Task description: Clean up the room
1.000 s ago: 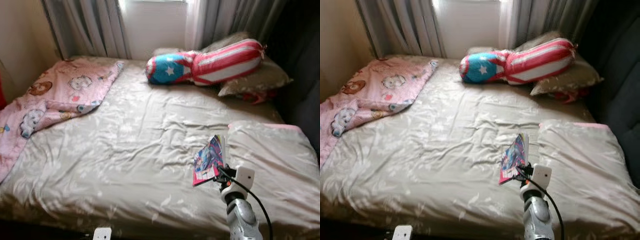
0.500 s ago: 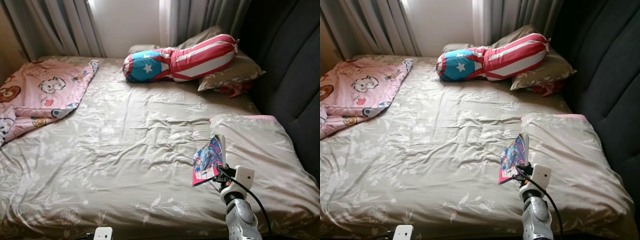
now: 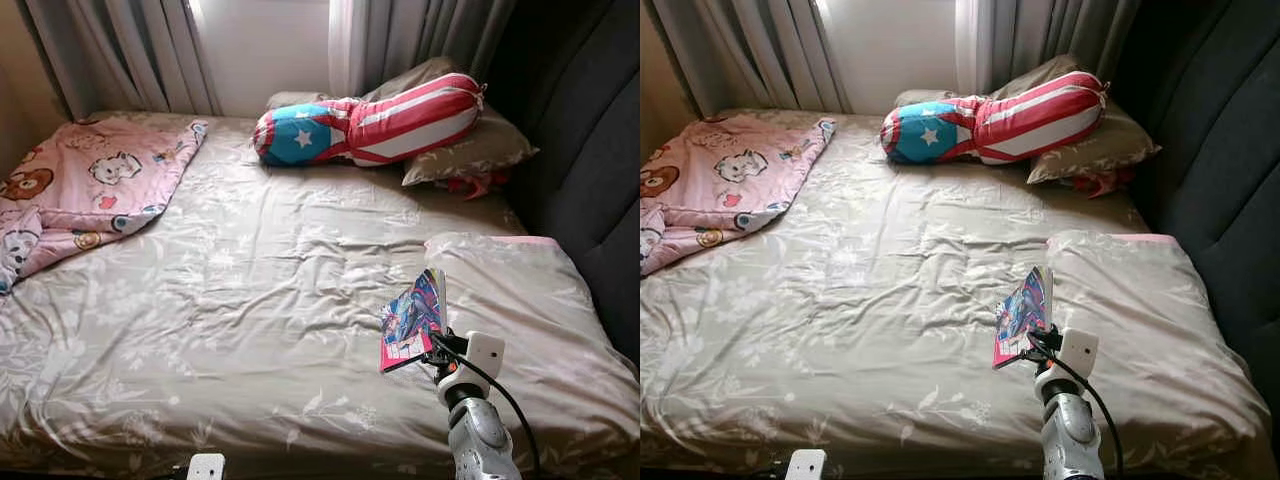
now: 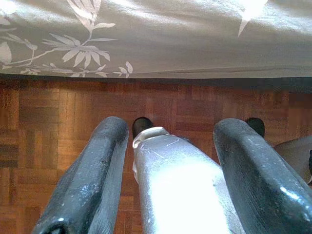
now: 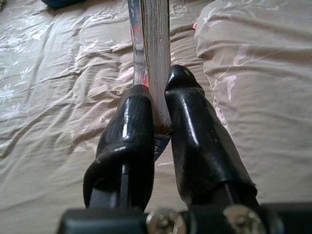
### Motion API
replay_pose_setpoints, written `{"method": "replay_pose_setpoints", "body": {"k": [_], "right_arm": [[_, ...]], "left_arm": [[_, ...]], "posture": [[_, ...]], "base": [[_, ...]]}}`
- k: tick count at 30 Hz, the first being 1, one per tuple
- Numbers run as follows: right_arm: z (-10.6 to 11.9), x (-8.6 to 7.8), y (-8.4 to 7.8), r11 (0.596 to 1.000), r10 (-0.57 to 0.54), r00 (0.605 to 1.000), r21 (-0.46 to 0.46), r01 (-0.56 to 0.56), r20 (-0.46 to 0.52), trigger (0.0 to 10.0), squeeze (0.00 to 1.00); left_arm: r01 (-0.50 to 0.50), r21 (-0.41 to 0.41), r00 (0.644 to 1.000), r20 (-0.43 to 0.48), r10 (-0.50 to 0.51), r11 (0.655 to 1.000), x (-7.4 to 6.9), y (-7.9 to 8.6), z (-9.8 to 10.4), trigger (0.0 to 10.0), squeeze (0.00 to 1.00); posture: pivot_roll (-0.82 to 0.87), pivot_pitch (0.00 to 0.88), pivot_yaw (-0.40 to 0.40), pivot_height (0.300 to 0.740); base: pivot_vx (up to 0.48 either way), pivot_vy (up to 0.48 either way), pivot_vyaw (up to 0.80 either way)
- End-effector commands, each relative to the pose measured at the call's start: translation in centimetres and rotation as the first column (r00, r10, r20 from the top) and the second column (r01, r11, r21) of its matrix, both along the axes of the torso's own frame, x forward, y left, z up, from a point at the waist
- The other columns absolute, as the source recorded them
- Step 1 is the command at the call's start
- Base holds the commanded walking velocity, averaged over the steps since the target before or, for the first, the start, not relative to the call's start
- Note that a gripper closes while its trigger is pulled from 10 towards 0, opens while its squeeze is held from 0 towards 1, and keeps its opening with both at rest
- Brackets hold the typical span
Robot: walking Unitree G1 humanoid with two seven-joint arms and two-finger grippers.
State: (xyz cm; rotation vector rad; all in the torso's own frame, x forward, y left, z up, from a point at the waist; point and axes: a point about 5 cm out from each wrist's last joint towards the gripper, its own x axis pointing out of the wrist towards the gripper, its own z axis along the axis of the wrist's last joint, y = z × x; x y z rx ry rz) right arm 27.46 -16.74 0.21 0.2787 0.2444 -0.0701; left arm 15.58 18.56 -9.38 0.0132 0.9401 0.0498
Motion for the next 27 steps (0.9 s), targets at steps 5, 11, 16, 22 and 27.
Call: {"method": "replay_pose_setpoints", "body": {"k": [5, 11, 16, 22, 27], "right_arm": [[0.75, 0.45, 0.13, 1.0, 0.005, 0.999, -0.006, -0.004, 0.051, 10.0, 0.0], [0.74, 0.43, 0.13, 1.0, 0.006, 0.999, -0.006, -0.006, 0.051, 10.0, 0.0], [0.79, 0.44, 0.19, 1.0, 0.008, 0.999, -0.006, -0.008, 0.054, 10.0, 0.0], [0.82, 0.43, 0.16, 1.0, 0.006, 0.998, -0.005, -0.006, 0.056, 10.0, 0.0], [0.8, 0.42, 0.17, 1.0, 0.006, 0.998, -0.003, -0.006, 0.055, 10.0, 0.0]], "left_arm": [[-0.01, -0.006, 0.999, -0.041, 0.01, 1.0, -1.02, 0.14, -0.43, 10.0, 0.0], [-0.001, -0.001, 0.999, -0.04, 0.001, 1.0, -0.99, 0.13, -0.42, 10.0, 0.0], [0.001, 0.002, 0.999, -0.04, -0.001, 1.0, -1.0, 0.11, -0.42, 10.0, 0.0], [0.003, 0.0, 0.999, -0.035, -0.003, 1.0, -0.97, 0.06, -0.4, 10.0, 0.0], [0.005, -0.001, 0.999, -0.034, -0.005, 1.0, -0.96, 0.06, -0.4, 10.0, 0.0]], "posture": [[-0.01, 0.0, -0.052, 0.74], [-0.01, 0.0, -0.054, 0.74], [-0.01, 0.0, -0.056, 0.74], [-0.01, 0.0, -0.056, 0.74], [-0.01, 0.0, -0.056, 0.74]], "base": [[0.0, 0.48, 0.0], [0.0, 0.385, 0.0], [0.0, 0.0, 0.0], [0.0, 0.0, 0.0], [0.0, 0.0, 0.0]]}}
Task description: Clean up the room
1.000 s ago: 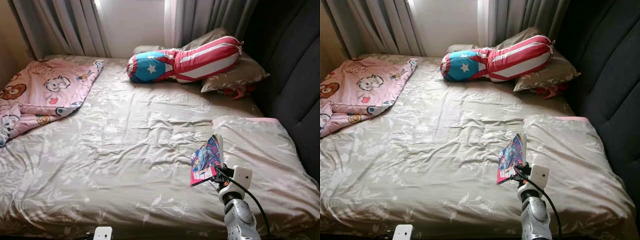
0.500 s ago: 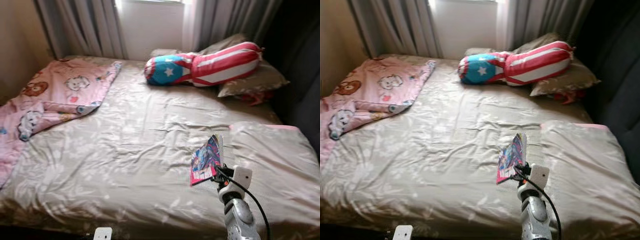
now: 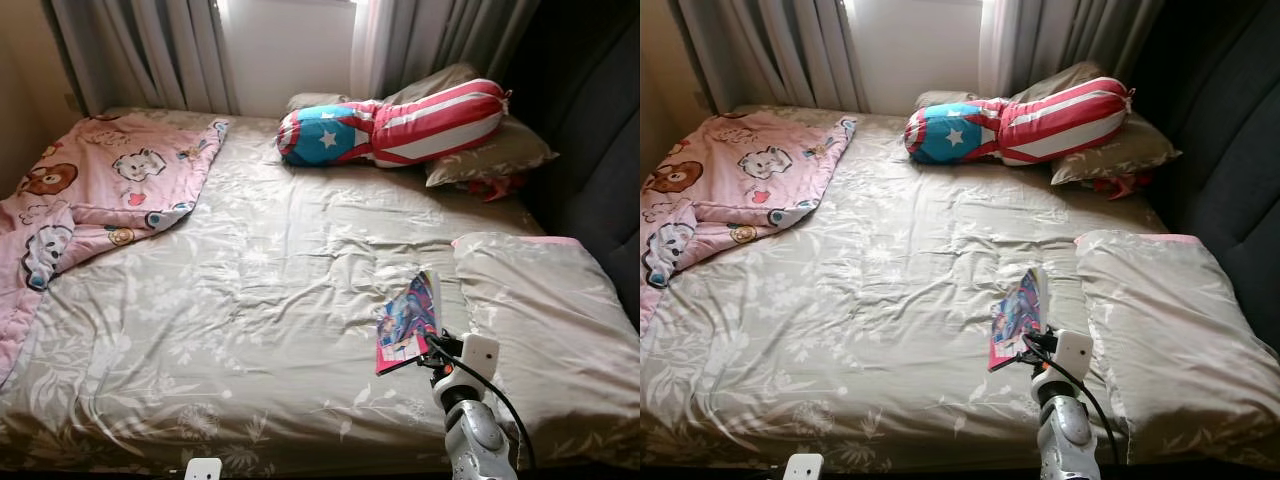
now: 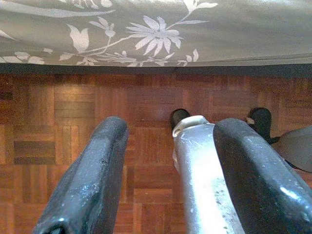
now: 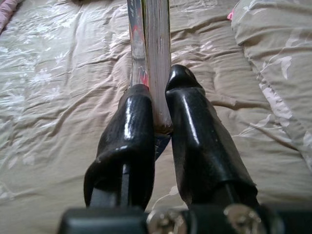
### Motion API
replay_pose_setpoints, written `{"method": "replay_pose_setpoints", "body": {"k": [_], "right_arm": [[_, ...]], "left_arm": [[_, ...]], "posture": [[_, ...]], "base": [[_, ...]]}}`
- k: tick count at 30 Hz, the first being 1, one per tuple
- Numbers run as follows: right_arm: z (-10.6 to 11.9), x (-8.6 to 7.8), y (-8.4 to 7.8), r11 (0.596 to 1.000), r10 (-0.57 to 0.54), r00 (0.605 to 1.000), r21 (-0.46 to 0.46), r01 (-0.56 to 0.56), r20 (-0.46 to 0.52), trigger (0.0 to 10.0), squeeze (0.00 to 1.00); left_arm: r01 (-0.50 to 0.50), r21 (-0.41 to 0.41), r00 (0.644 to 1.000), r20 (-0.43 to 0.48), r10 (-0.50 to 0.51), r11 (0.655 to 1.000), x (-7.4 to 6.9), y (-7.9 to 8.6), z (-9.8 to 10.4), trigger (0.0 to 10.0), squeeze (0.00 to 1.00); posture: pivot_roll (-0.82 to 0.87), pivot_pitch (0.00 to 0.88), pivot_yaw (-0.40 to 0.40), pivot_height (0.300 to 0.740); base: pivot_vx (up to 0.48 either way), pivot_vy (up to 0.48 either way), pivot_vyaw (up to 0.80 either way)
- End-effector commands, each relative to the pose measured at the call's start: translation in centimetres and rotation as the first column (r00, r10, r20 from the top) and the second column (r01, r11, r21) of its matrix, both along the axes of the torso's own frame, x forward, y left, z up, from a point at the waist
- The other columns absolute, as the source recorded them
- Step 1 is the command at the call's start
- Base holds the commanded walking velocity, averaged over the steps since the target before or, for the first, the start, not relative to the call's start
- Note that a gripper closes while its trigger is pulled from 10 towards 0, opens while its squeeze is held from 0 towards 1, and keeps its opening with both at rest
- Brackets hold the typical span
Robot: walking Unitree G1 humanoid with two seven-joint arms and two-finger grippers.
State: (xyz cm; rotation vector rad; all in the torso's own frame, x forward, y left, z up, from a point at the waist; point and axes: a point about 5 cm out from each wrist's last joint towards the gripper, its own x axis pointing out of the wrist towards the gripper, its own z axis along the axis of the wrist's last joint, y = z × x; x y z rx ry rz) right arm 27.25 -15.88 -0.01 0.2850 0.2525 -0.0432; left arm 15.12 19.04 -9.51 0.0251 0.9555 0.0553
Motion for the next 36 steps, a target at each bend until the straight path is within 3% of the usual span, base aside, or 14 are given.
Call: {"method": "replay_pose_setpoints", "body": {"k": [1, 24, 36], "right_arm": [[1.02, 0.63, -0.69, 1.0, -0.021, 0.998, -0.011, 0.022, 0.059, 10.0, 0.0], [1.03, 0.65, -0.45, 1.0, -0.009, 0.998, -0.004, 0.009, 0.059, 10.0, 0.0], [1.17, 0.8, -0.5, 1.0, -0.015, 0.998, -0.002, 0.016, 0.063, 10.0, 0.0]], "left_arm": [[0.004, -0.014, 1.0, -0.019, -0.005, 1.0, -0.5, -0.42, -0.26, 10.0, 0.0], [0.005, -0.018, 1.0, -0.021, -0.006, 1.0, -0.45, -0.39, -0.25, 10.0, 0.0], [0.008, -0.018, 1.0, -0.02, -0.008, 1.0, -0.29, -0.35, -0.19, 10.0, 0.0]], "posture": [[-0.01, 0.0, -0.056, 0.74], [-0.01, 0.0, -0.056, 0.74], [-0.02, 0.0, -0.045, 0.74]], "base": [[0.0, 0.0, 0.0], [0.0, 0.0, 0.0], [0.243, 0.0, 0.0]]}}
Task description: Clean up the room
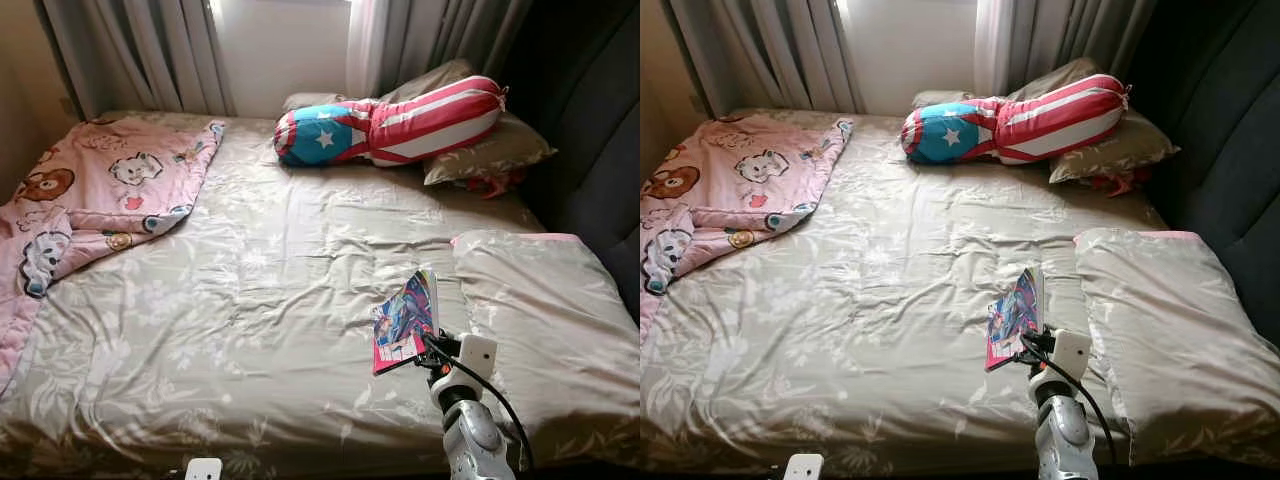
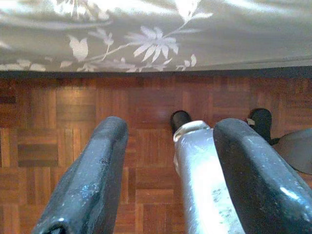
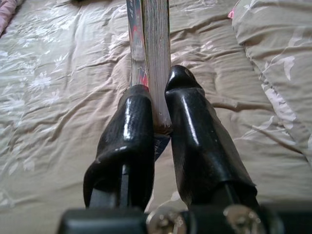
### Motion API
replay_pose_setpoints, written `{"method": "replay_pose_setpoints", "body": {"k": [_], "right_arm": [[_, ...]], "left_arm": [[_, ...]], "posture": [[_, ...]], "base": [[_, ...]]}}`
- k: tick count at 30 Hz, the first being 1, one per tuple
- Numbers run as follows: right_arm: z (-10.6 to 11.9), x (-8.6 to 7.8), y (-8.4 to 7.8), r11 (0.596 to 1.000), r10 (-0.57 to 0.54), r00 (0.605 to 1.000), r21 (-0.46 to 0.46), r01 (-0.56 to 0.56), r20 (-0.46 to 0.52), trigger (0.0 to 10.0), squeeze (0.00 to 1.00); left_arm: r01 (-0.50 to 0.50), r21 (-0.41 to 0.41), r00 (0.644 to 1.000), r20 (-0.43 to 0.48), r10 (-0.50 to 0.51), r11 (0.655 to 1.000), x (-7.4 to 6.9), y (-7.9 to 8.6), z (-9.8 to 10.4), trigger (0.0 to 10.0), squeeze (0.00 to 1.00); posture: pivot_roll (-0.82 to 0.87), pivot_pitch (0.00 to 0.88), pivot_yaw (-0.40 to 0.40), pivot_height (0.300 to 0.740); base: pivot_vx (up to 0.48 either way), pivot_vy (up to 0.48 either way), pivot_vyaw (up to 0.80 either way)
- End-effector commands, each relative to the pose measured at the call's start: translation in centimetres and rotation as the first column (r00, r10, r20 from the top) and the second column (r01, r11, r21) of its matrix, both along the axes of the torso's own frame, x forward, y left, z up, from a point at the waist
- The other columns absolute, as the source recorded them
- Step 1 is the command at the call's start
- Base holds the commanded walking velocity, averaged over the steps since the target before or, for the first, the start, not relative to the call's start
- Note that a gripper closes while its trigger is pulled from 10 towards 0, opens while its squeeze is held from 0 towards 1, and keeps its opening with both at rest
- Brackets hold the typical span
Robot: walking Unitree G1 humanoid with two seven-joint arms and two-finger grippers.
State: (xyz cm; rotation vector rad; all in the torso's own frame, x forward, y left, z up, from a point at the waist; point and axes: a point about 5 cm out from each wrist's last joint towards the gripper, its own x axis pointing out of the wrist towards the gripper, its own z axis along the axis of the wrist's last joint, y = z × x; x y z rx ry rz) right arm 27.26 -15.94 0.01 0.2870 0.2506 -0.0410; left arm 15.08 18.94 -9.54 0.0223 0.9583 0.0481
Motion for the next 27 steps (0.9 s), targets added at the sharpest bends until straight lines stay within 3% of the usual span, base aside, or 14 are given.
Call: {"method": "replay_pose_setpoints", "body": {"k": [1, 10, 14, 19, 27], "right_arm": [[1.1, 0.8, -0.5, 1.0, -0.017, 0.998, -0.004, 0.017, 0.061, 10.0, 0.0], [1.2, 0.8, -0.6, 1.0, -0.023, 0.998, -0.005, 0.023, 0.062, 10.0, 0.0], [1.4, 1.2, -0.6, 1.0, -0.025, 0.997, -0.004, 0.025, 0.068, 10.0, 0.0], [1.7, 1.8, -0.5, 1.0, -0.013, 0.997, -0.004, 0.013, 0.07, 10.0, 0.0], [2.1, 2.4, -0.2, 1.0, -0.007, 0.997, 0.003, 0.007, 0.073, 10.0, 0.0]], "left_arm": [[0.003, -0.012, 1.0, -0.017, -0.004, 1.0, -0.3, -0.2, -0.2, 10.0, 0.0], [-0.004, -0.011, 1.0, -0.013, 0.004, 1.0, -0.3, -0.2, -0.1, 10.0, 0.0], [-0.101, -0.06, 0.994, 0.041, 0.104, 0.993, 0.0, -0.2, 0.1, 10.0, 0.0], [-0.096, -0.087, 0.988, 0.109, 0.106, 0.992, 1.0, -0.3, 0.6, 10.0, 0.0], [-0.083, -0.104, 0.987, 0.129, 0.096, 0.991, 1.6, -0.3, 0.9, 10.0, 0.0]], "posture": [[-0.02, 0.0, -0.045, 0.74], [-0.02, 0.0, -0.041, 0.74], [-0.03, 0.0, -0.035, 0.74], [-0.02, 0.0, -0.032, 0.74], [-0.02, 0.0, -0.017, 0.74]], "base": [[0.0, 0.0, 0.0], [0.063, 0.0, 0.0], [0.0, 0.0, 0.0], [0.0, 0.0, 0.0], [0.0, 0.0, 0.0]]}}
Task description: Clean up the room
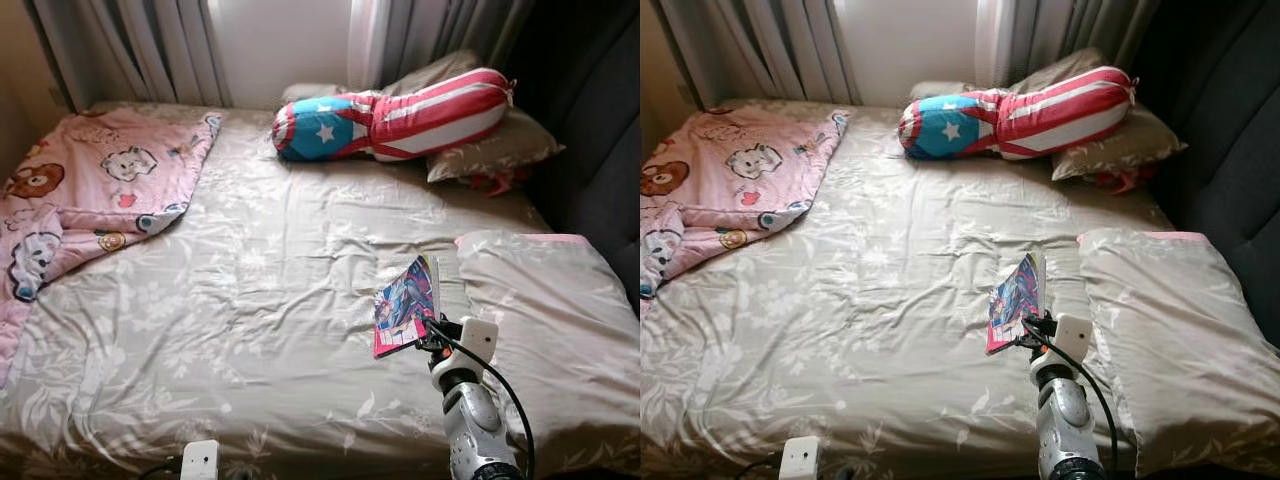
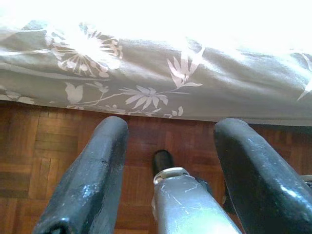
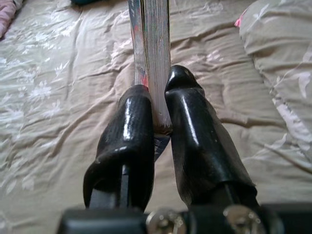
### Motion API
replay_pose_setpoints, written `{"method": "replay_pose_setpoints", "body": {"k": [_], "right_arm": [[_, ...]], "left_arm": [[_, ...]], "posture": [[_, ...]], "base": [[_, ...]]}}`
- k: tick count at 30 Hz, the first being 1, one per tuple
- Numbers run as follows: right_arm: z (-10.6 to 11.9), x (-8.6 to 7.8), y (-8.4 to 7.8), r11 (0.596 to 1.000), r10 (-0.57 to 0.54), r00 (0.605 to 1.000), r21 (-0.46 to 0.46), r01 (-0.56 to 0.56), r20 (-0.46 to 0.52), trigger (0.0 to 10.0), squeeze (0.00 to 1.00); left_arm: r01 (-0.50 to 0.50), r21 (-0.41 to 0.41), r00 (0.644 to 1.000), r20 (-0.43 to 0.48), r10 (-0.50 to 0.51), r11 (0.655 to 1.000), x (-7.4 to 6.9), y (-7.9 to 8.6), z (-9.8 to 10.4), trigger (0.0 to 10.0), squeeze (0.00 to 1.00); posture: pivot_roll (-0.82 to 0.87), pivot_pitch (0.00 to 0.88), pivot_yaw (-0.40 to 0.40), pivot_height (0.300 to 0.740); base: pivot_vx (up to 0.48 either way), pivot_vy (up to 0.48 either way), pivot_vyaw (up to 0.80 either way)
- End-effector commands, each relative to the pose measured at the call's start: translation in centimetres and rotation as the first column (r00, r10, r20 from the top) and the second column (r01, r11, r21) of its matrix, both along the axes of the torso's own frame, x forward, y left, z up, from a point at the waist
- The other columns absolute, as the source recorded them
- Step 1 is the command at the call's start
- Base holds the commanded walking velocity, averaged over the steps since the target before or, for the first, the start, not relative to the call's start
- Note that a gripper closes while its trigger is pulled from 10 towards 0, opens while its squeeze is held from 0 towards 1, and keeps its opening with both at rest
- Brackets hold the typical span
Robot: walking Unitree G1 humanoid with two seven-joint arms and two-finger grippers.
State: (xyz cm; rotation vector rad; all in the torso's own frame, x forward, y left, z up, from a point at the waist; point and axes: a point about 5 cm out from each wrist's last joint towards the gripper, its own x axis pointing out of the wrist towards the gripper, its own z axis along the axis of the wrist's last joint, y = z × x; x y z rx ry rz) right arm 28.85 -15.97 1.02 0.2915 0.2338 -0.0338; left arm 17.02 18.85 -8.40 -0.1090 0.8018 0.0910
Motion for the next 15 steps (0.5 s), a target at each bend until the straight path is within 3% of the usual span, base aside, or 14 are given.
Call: {"method": "replay_pose_setpoints", "body": {"k": [1, 6, 10, 15], "right_arm": [[1.1, 0.8, -0.3, 1.0, -0.015, 0.998, -0.002, 0.015, 0.055, 10.0, 0.0], [1.0, 0.6, -0.6, 1.0, -0.029, 0.998, -0.004, 0.029, 0.063, 10.0, 0.0], [0.3, -0.2, -0.8, 0.999, -0.039, 0.998, -0.01, 0.04, 0.05, 10.0, 0.0], [0.4, -0.2, -1.1, 0.999, -0.04, 0.998, -0.014, 0.041, 0.056, 10.0, 0.0]], "left_arm": [[0.016, -0.001, 0.999, -0.039, -0.016, 1.0, -0.4, -0.1, -0.3, 10.0, 0.0], [0.021, 0.007, 0.996, -0.082, -0.021, 1.0, -0.8, 0.1, -0.6, 10.0, 0.0], [-0.031, 0.004, 0.991, -0.131, 0.031, 1.0, -1.9, 0.4, -1.1, 10.0, 0.0], [-0.002, 0.011, 0.987, -0.164, 0.004, 1.0, -2.6, 0.4, -1.4, 10.0, 0.0]], "posture": [[-0.02, 0.0, -0.013, 0.74], [-0.04, 0.0, -0.002, 0.74], [-0.06, 0.0, -0.002, 0.74], [-0.07, 0.0, -0.005, 0.74]], "base": [[0.0, 0.0, 0.0], [0.0, 0.0, 0.0], [0.0, 0.0, 0.0], [0.0, 0.0, 0.0]]}}
